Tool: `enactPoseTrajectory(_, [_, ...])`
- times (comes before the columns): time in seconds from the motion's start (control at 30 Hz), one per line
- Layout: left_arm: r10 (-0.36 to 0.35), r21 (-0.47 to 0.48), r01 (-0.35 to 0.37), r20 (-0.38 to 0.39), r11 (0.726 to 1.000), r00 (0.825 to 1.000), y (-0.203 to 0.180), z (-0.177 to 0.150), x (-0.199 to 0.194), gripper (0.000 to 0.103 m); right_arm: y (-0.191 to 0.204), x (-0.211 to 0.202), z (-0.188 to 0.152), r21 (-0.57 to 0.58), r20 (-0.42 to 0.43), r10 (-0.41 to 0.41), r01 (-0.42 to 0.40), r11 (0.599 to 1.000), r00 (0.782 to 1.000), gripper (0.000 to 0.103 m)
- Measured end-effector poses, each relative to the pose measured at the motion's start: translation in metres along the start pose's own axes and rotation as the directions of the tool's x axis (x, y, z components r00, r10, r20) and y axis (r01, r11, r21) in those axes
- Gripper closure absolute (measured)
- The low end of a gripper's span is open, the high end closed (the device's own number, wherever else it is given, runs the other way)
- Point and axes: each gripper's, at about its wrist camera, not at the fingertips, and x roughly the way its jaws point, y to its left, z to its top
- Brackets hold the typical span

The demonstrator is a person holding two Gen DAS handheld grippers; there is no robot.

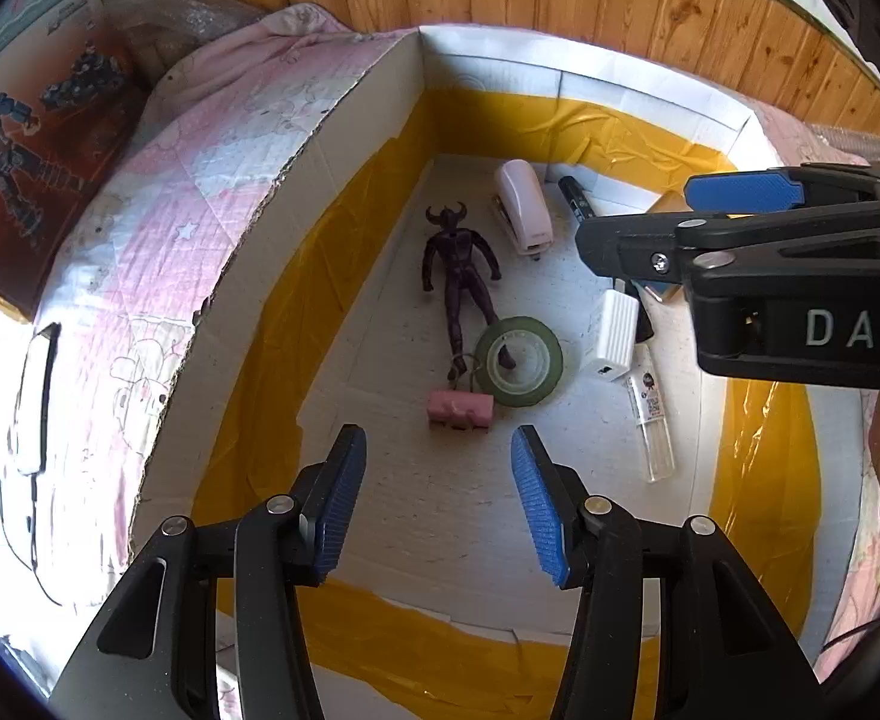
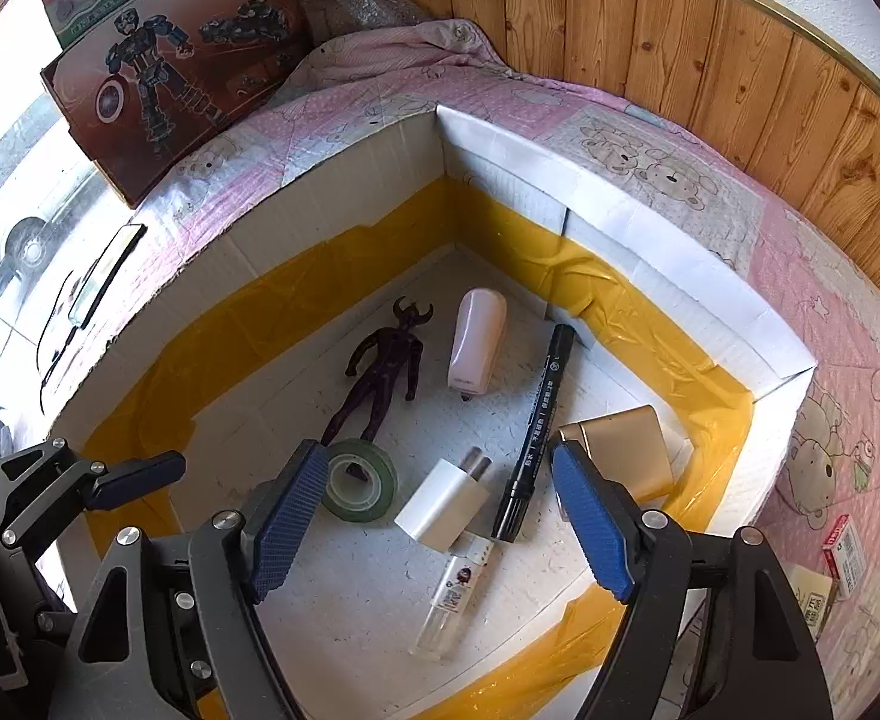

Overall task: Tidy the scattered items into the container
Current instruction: 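Withdraw both grippers from the box toward the tissue pack and staples box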

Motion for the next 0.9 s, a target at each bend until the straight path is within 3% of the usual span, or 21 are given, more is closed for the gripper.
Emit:
enactPoseTrajectory(0.23, [-0.010,0.000,0.010,0.012,1.000,1.000,-0.004,0.003,-0.004,0.050,-0.005,-0.011,-0.001,0.033,0.024,0.038,-0.039,0.999,0.999,0.025])
enactPoseTrajectory(0.5, [-0.026,0.011,0.025,0.035,1.000,0.999,-0.013,0.005,-0.016,0.050,0.004,-0.019,-0.009,-0.011,0.023,0.034,-0.034,0.999,0.999,0.025])
enactPoseTrajectory(0.9, [-0.098,0.072,0.090,0.113,0.993,0.989,-0.047,0.008,-0.051,0.050,-0.014,-0.073,-0.027,0.016,0.154,0.105,-0.108,0.994,0.983,0.025])
